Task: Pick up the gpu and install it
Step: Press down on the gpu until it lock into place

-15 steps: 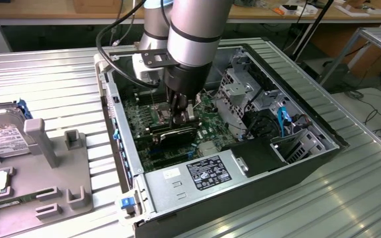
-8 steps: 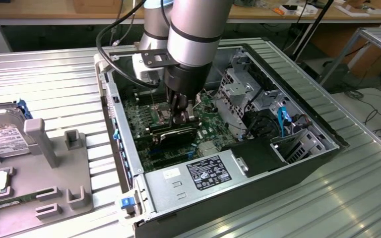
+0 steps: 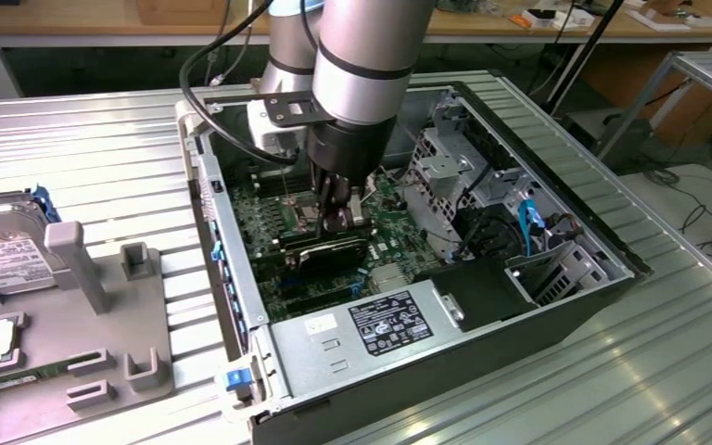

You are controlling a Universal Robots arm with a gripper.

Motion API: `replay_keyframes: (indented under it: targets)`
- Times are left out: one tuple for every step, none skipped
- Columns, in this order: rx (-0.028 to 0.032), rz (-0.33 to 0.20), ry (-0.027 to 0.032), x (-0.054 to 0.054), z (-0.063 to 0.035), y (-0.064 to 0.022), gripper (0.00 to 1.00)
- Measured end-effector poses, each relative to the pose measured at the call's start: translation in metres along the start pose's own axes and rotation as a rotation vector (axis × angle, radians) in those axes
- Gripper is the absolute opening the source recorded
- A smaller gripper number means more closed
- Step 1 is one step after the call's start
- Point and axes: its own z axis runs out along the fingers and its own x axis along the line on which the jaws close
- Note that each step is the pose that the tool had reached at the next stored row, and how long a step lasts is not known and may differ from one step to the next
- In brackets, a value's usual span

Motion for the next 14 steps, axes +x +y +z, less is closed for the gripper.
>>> replay_keyframes:
  targets:
    - [0.0,0.0,0.0002,0.0,0.0002,0.0,0.11]
    - [0.0009,0.0,-0.0002,0.0,0.0019,0.0008,0.11]
    - [0.0009,0.0,0.0001,0.0,0.0057,0.0009,0.11]
    - [0.001,0.001,0.0002,0.0,0.0098,0.0017,0.11]
    - [0.0011,0.003,0.0,0.001,0.0142,0.0026,0.11]
    - [0.0011,0.005,0.0,0.001,0.0196,0.0035,0.11]
    - [0.0011,0.005,0.0,0.001,0.0225,0.004,0.11]
    - [0.0012,0.006,0.0,0.001,0.0246,0.0042,0.11]
    - [0.0012,0.007,-0.0001,0.001,0.0271,0.0045,0.11]
    - [0.0013,0.007,-0.0001,0.001,0.0289,0.0047,0.11]
    - [0.0011,0.007,0.0003,0.001,0.0291,0.0047,0.11]
    - [0.0011,0.007,0.0003,0.001,0.0293,0.0047,0.11]
    - [0.0013,0.007,-0.0002,0.001,0.03,0.0048,0.11]
    - [0.0011,0.007,0.0003,0.001,0.0305,0.0049,0.11]
